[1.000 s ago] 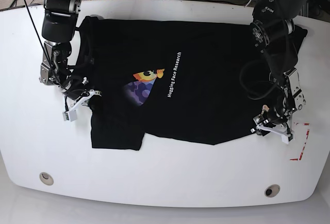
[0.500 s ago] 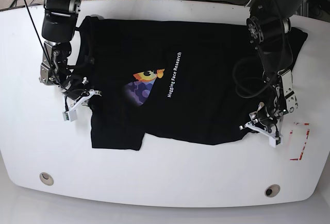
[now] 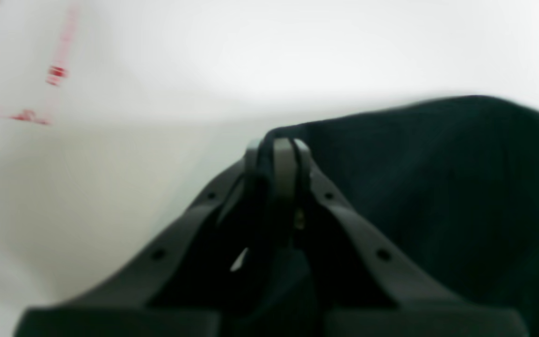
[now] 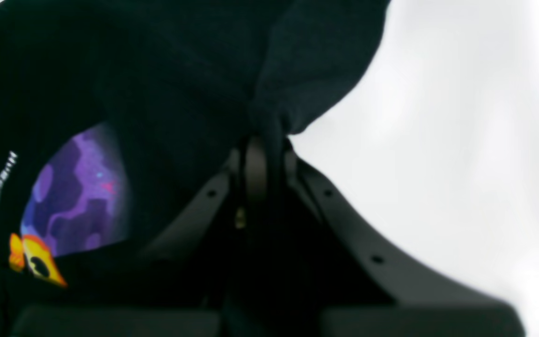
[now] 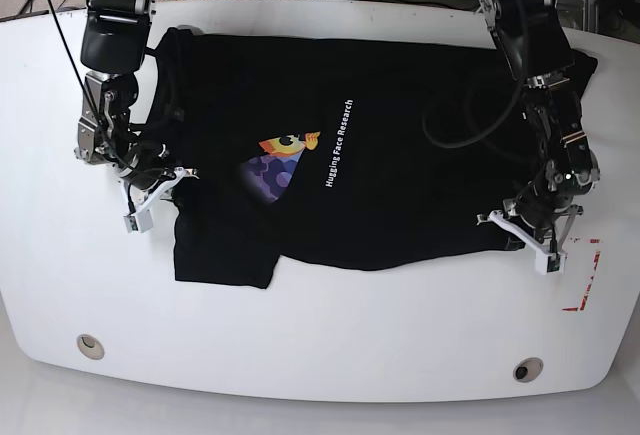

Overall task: Layout the t-shirt on the table in an organized manner, then fold the t-shirt properly
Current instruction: 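Pull the hem with both grippers to reposition the shirt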

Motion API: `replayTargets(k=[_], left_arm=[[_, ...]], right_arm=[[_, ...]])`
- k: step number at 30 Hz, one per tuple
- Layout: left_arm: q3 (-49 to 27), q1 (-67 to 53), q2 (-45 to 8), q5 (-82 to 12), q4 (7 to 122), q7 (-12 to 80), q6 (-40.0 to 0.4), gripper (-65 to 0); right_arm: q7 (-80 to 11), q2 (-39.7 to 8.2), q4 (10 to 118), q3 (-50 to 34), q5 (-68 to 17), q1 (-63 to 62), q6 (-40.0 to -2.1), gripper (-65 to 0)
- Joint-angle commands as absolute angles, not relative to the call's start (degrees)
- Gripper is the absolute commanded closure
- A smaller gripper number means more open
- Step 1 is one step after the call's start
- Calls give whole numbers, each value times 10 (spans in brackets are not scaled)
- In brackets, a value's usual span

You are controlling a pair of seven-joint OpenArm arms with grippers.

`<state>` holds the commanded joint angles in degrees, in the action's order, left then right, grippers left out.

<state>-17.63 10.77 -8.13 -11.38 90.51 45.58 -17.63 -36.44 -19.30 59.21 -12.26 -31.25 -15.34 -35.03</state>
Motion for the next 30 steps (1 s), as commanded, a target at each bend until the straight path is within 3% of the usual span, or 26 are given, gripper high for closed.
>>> replayTargets(k=[11,18,25,30], left_arm=[[-176,-27,-79,-113,1062,509,-240,0],[-175,-99,-81,-115,1096,509,-243,0],[-176,-124,-81,-113,1108,508,-300,0],[-176,-123,-80,-113,1108,508,-302,0]], right_arm=[[-364,-191,592,-123,-313,-153,-350,-21],[-364,-189,591,-123,-313,-153,-350,-21],[-364,-182,591,-123,-313,-153,-350,-21],[-364,-179,591,-123,-312,-153,-350,-21]])
